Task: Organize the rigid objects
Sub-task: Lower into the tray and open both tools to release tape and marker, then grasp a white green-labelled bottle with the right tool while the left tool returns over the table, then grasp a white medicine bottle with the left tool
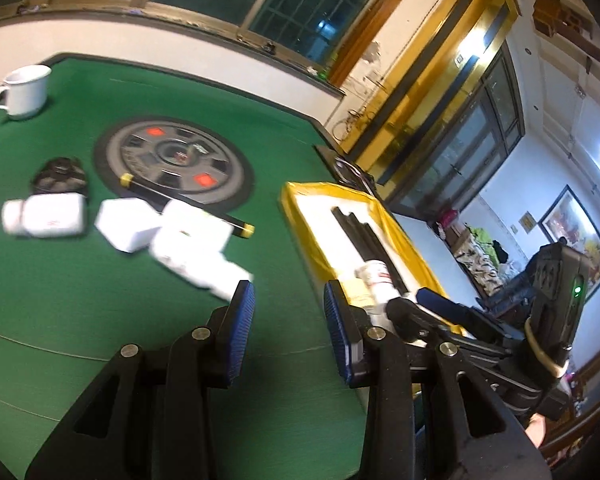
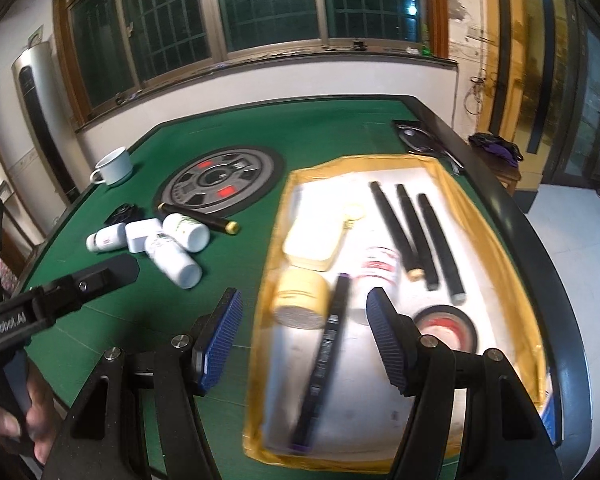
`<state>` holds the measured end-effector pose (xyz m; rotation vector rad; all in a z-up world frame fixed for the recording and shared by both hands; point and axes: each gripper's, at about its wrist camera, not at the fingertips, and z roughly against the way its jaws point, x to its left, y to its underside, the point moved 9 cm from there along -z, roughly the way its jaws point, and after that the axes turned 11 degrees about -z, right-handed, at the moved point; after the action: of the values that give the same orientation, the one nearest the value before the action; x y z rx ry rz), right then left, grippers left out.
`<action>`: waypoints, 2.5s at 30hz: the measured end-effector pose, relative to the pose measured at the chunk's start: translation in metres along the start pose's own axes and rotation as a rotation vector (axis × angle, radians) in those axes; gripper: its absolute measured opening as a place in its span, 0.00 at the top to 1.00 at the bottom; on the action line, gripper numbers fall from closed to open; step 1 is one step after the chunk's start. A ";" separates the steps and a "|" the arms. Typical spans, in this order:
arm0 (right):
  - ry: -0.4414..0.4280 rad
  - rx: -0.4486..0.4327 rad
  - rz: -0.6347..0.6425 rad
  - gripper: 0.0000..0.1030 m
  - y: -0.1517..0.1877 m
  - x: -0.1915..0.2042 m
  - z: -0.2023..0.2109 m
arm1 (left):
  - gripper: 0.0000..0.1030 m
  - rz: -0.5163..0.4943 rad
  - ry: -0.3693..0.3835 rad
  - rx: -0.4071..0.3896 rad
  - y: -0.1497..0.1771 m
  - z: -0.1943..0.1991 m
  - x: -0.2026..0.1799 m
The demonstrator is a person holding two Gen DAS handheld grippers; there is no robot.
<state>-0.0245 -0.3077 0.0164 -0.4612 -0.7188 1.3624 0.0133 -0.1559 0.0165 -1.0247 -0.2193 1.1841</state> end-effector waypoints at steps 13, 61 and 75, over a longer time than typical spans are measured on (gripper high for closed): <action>-0.174 0.093 0.140 0.43 0.021 0.093 -0.031 | 0.67 0.052 -0.177 -0.045 0.021 0.029 0.114; -0.265 0.172 0.194 0.71 0.012 0.156 -0.123 | 0.67 -0.041 -0.180 0.037 0.009 0.026 0.122; -0.303 0.187 0.114 0.71 0.005 0.147 -0.118 | 0.67 -0.325 -0.146 0.250 -0.023 -0.010 0.179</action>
<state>0.0619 -0.1508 -0.0419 -0.1496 -0.8111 1.6110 0.1084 -0.0114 -0.0347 -0.6552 -0.3309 0.9618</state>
